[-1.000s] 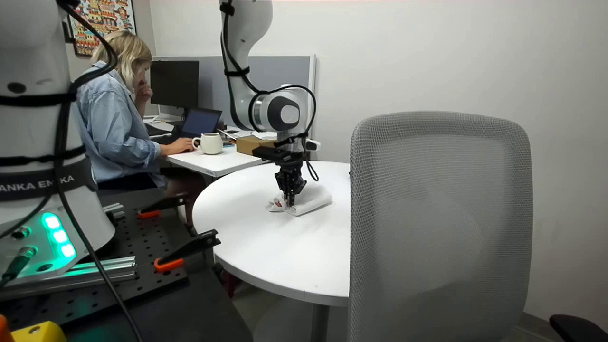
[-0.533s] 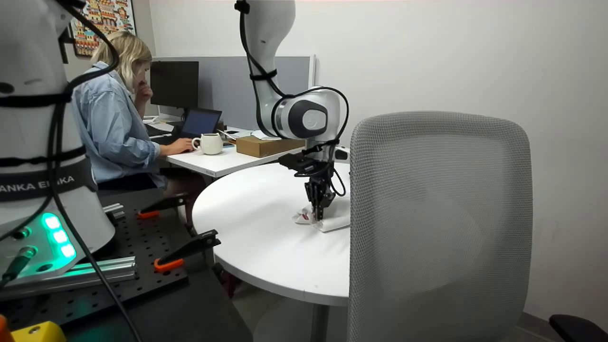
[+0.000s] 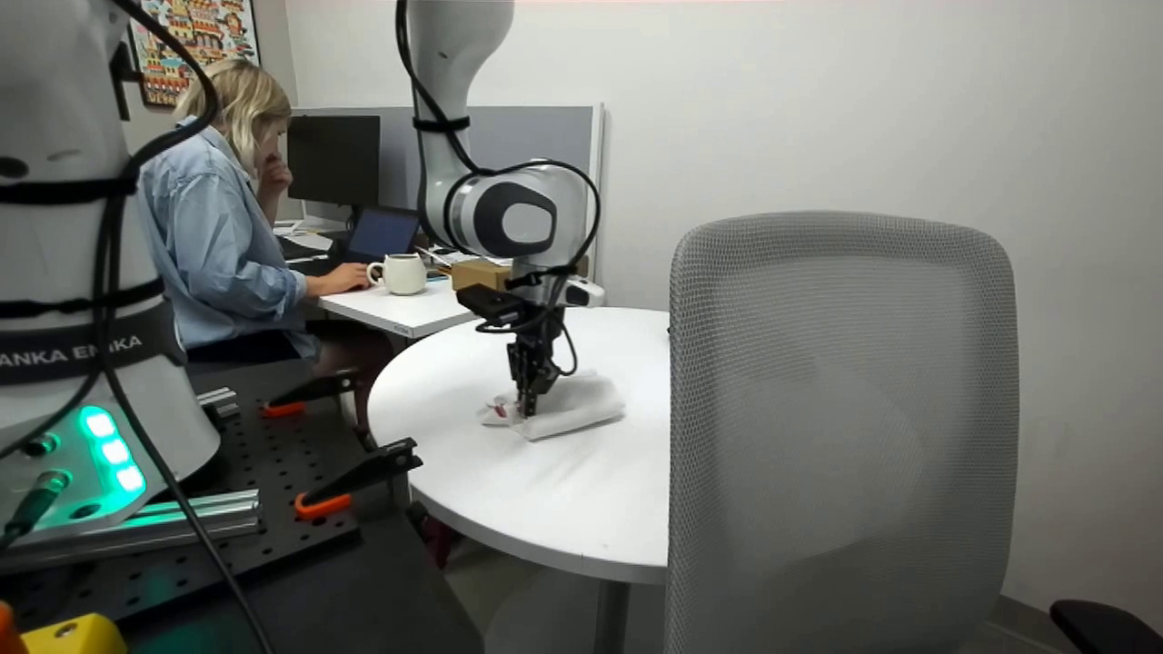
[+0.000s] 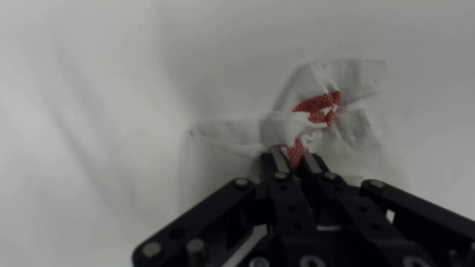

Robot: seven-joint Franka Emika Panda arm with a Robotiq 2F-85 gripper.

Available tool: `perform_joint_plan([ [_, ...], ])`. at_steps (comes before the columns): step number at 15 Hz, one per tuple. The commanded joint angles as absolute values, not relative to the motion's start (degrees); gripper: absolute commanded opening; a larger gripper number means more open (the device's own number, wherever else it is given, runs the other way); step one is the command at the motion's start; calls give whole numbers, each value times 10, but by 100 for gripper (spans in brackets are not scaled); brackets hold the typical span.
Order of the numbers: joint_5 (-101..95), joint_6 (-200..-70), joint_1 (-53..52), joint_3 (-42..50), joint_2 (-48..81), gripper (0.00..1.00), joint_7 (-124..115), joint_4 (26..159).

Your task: Fold the white towel in half and use it to wipe the table

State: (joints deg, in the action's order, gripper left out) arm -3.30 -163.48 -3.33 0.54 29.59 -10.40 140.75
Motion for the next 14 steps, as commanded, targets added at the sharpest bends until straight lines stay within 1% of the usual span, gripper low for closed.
perform_joint_plan([
  [1,14,-1652,-64,-58,288,9,-109,1440],
  [3,19,-1646,-84,-60,320,9,-115,1387],
  [7,-6,-1611,-113,-6,373,9,-121,1266],
  [12,13,-1522,-63,31,458,9,-117,1104],
  [14,24,-1505,-33,34,463,9,-114,1085],
])
